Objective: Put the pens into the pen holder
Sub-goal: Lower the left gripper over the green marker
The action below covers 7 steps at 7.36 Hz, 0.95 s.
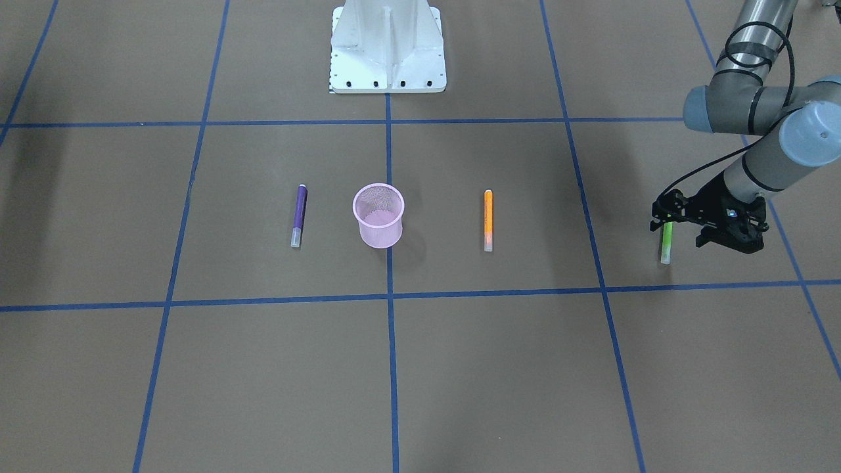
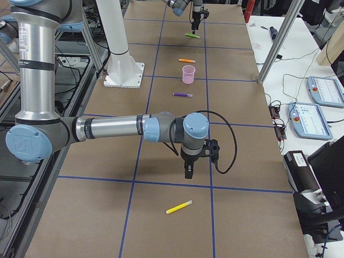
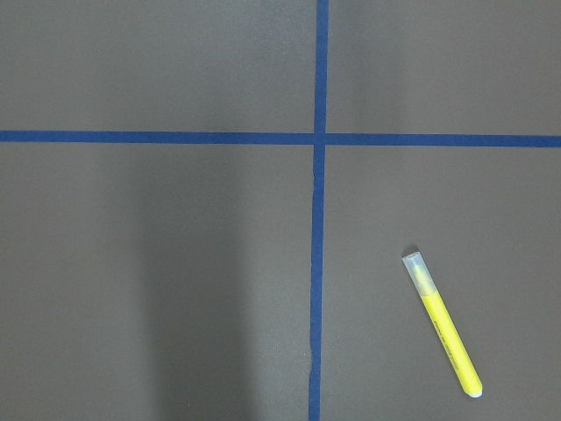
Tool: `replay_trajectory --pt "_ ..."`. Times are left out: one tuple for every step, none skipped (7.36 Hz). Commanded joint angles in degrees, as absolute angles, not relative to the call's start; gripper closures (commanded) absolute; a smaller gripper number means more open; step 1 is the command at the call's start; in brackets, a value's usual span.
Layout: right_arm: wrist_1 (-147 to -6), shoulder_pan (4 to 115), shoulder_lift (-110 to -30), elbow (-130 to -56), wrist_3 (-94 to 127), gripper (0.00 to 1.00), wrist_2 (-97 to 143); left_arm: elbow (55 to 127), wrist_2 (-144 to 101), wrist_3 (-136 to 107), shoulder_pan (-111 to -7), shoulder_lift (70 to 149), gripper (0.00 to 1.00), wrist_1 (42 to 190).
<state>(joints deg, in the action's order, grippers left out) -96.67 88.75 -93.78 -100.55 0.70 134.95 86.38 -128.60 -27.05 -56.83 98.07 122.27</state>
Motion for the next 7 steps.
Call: replay_trajectory --pt "-96.7 88.7 -93.8 -100.5 0.7 0.0 134.9 84.5 -127.8 -27.0 -56.0 98.8 0.01 122.5" --pt "-96.7 88.6 -93.8 -100.5 0.6 0.0 134.9 84.5 -127.8 -27.1 -55.6 98.9 0.01 122.6" --pt "-96.7 88.7 -93.8 -100.5 0.6 0.0 134.9 84.5 -127.8 -27.1 -55.3 98.9 0.03 122.6" --pt "-96.7 88.7 -93.8 -100.5 0.6 0.0 134.9 84.3 -127.8 -27.0 -55.0 98.9 0.09 122.4" --pt "-96.6 88.6 -93.8 -100.5 0.6 0.0 134.9 84.3 -127.7 -27.1 -54.9 98.9 0.17 122.3" --pt "-96.7 88.7 -93.8 -100.5 0.6 0.0 134.9 84.3 -127.7 -27.0 -54.9 98.9 0.22 122.3" --pt "-96.7 88.6 -93.8 -100.5 0.6 0.0 134.9 84.1 -127.7 -27.1 -54.9 98.9 0.27 122.2"
